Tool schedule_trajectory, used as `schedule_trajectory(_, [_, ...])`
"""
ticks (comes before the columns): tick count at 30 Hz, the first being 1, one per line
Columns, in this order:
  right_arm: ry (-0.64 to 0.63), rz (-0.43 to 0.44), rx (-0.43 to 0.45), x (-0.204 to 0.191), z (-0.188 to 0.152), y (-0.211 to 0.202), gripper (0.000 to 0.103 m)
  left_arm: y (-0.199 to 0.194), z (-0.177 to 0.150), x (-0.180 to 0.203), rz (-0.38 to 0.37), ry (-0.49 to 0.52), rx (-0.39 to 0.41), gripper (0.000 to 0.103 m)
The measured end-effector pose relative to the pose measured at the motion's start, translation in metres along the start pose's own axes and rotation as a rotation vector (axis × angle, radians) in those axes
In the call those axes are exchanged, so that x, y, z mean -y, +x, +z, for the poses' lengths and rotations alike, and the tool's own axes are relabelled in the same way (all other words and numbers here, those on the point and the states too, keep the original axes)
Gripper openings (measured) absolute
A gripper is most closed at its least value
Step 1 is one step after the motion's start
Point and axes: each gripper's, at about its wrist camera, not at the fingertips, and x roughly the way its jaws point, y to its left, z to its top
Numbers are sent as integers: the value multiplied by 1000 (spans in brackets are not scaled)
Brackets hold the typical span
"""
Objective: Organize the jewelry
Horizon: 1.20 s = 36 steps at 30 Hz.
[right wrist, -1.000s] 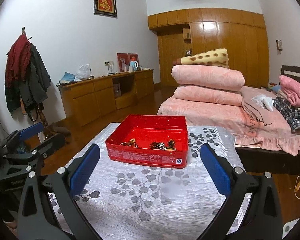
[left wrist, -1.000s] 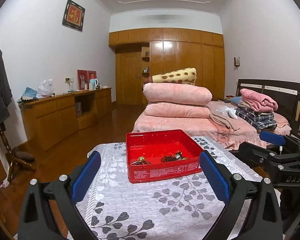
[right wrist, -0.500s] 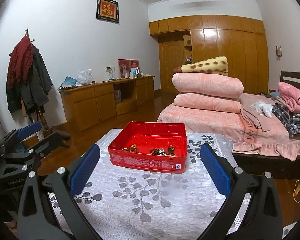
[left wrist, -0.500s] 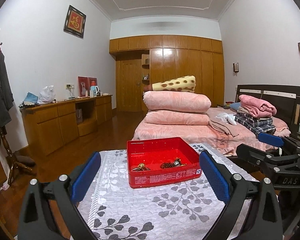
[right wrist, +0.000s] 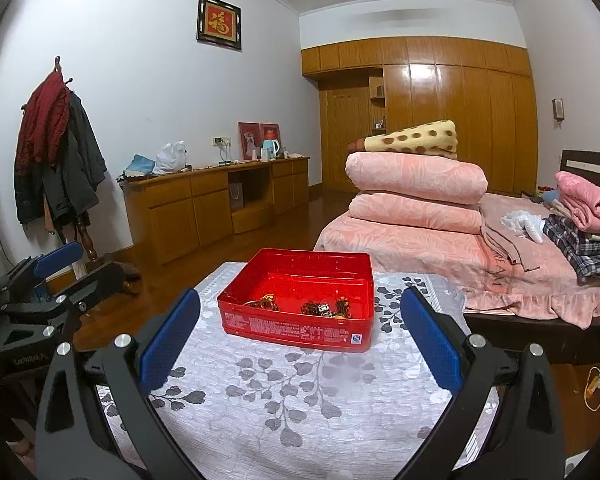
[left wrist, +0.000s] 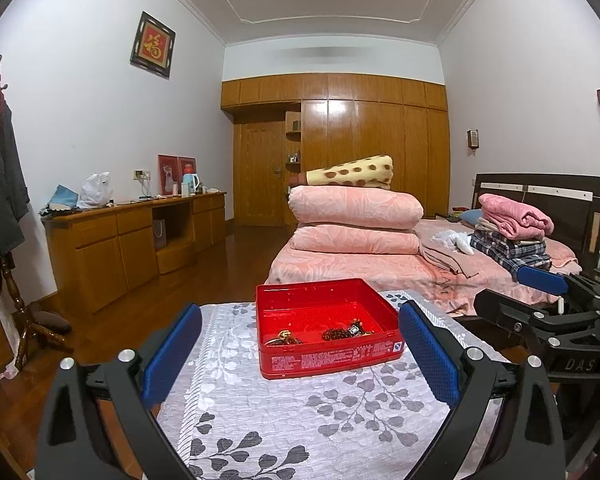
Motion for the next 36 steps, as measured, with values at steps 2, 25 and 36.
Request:
schedule_trajectory(2, [1,1,0,0,0,0,97,0,0,1,0,0,1,97])
schedule_trajectory(25, [-1,1,0,-1,0,0,97,2,0,0,2,3,-2,97])
schedule_trajectory(36, [-2,1,-1,-2,0,0,97,2,-2,1,9,2,-13,97])
